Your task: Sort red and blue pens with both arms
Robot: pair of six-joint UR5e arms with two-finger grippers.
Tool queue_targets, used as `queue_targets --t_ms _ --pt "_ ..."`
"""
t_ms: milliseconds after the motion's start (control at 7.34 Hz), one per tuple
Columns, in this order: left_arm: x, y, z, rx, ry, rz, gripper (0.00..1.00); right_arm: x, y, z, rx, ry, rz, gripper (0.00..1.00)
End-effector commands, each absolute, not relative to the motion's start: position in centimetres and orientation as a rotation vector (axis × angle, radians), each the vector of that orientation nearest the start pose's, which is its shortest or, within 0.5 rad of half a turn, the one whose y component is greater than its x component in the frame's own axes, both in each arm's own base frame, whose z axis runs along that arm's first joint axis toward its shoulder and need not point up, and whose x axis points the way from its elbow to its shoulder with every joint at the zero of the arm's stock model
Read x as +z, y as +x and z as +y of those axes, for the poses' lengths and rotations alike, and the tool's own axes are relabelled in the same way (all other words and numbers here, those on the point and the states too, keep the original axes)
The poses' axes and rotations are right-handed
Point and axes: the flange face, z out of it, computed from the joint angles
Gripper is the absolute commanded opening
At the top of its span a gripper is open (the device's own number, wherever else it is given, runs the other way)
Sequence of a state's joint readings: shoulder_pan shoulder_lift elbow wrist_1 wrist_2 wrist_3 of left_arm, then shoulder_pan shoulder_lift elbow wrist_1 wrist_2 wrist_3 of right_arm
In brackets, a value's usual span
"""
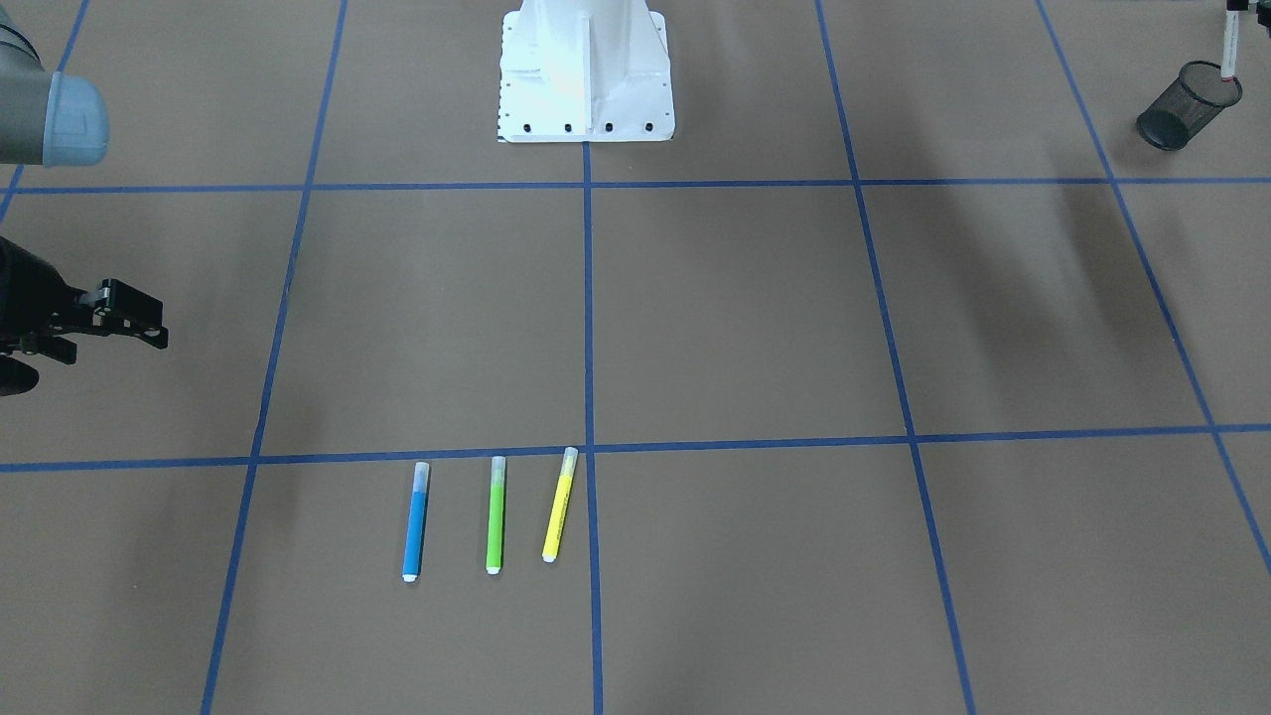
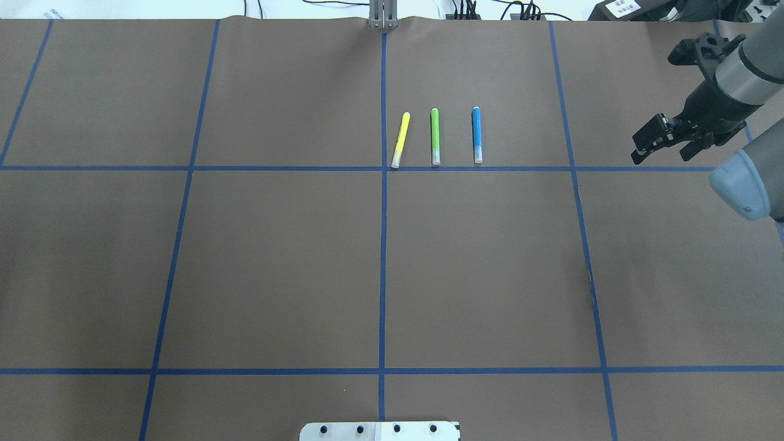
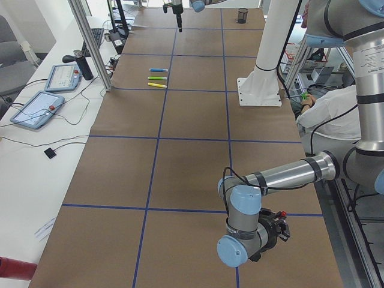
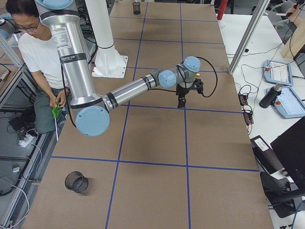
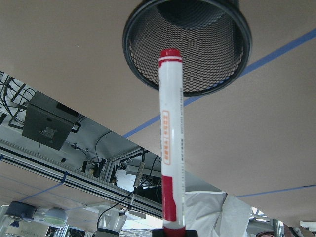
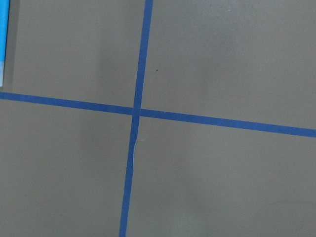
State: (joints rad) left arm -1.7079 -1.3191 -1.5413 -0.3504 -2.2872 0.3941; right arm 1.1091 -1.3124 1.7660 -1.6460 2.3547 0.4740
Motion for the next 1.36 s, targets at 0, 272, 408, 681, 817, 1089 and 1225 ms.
queue_targets --t_ms 0,272,408,681,817,1089,1225 --pt "79.8 -9.3 -19.0 -0.359 -1.231 0.939 0.0 43.0 -20.2 -54.7 -0.137 -0.029 -0.853 0.99" --pt "79.9 -9.2 -19.3 -0.373 -1.221 0.953 0.0 43.0 -20.2 -54.7 -0.137 -0.029 -0.853 0.99" --pt "80.4 -9.2 -19.7 -0.37 -1.209 0.953 0.0 43.1 -20.2 -54.7 -0.136 -0.03 -0.852 1.0" --pt "81.2 -9.2 -20.9 -0.381 -1.191 0.966 0.03 42.7 -20.0 -54.6 -0.139 -0.021 -0.856 0.99" --pt "81.3 -9.1 -21.0 -0.392 -1.19 0.977 0.03 42.6 -20.0 -54.5 -0.139 -0.019 -0.855 0.99" --pt "81.4 -9.1 -20.9 -0.395 -1.192 0.978 0.07 42.5 -20.0 -54.5 -0.139 -0.018 -0.856 0.99" --pt "81.4 -9.1 -20.9 -0.396 -1.195 0.978 0.11 42.5 -20.0 -54.5 -0.139 -0.02 -0.856 0.99"
